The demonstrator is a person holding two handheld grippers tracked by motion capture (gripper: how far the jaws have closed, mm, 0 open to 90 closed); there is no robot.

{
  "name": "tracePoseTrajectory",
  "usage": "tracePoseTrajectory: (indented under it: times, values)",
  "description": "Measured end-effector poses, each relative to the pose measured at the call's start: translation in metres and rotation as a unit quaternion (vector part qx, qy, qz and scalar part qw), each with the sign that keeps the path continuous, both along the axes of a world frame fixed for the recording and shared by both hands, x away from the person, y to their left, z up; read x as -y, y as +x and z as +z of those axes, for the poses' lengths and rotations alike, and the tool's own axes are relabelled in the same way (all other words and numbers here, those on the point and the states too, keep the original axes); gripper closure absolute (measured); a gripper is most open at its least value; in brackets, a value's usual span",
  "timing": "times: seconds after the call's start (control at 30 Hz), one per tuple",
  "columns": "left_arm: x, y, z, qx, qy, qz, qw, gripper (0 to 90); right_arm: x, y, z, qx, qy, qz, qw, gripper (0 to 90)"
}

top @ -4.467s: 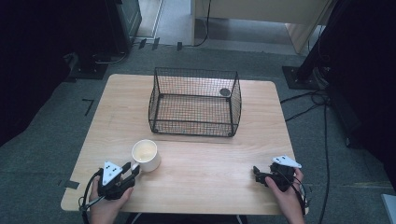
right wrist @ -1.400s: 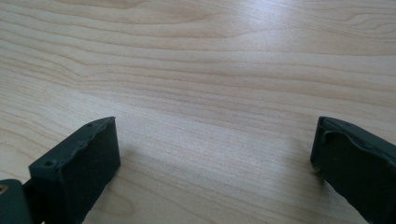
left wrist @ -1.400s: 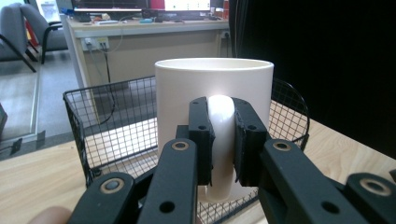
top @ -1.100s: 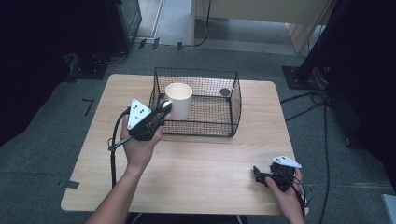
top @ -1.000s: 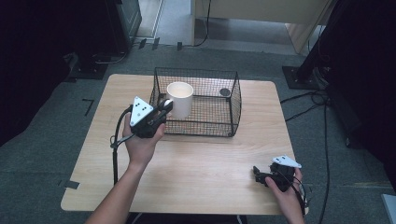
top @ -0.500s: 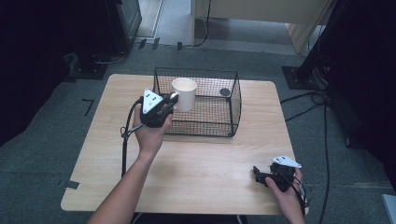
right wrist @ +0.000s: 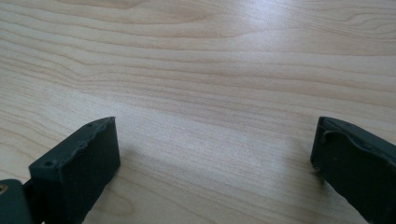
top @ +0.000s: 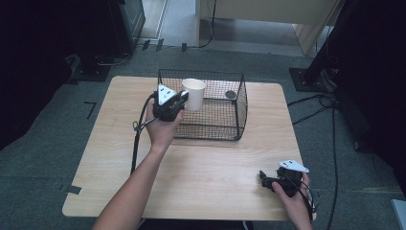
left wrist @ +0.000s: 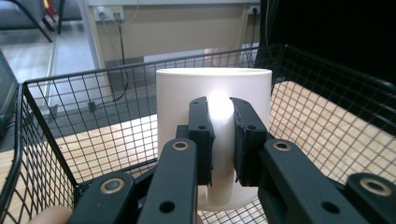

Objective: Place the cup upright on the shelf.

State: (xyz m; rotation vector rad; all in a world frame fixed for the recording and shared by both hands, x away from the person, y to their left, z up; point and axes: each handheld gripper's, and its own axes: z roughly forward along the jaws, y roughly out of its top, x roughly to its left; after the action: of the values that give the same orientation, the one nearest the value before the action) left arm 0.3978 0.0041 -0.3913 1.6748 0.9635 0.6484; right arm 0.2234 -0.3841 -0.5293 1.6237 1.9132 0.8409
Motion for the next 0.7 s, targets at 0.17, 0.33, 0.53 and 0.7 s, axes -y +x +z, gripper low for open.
tracePoseTrajectory:
  times: [0.17, 0.33, 0.53, 0.7]
  values:
    - [0.002, 0.009, -0.005, -0.021, -0.006, 0.001, 0.9998, 81.3, 0.000, 0.000, 0.000, 0.000, 0.000, 0.000, 1.0000, 0.8]
    - [0.007, 0.015, -0.005, -0.021, 0.010, 0.006, 0.9997, 81.3, 0.000, 0.000, 0.000, 0.000, 0.000, 0.000, 1.0000, 0.9]
    - [0.015, 0.027, -0.003, -0.028, 0.018, 0.002, 0.9994, 81.3, 0.000, 0.000, 0.000, 0.000, 0.000, 0.000, 1.0000, 0.9]
    - [0.017, 0.034, -0.006, -0.042, 0.028, 0.011, 0.9987, 81.3, 0.000, 0.000, 0.000, 0.000, 0.000, 0.000, 1.0000, 0.9]
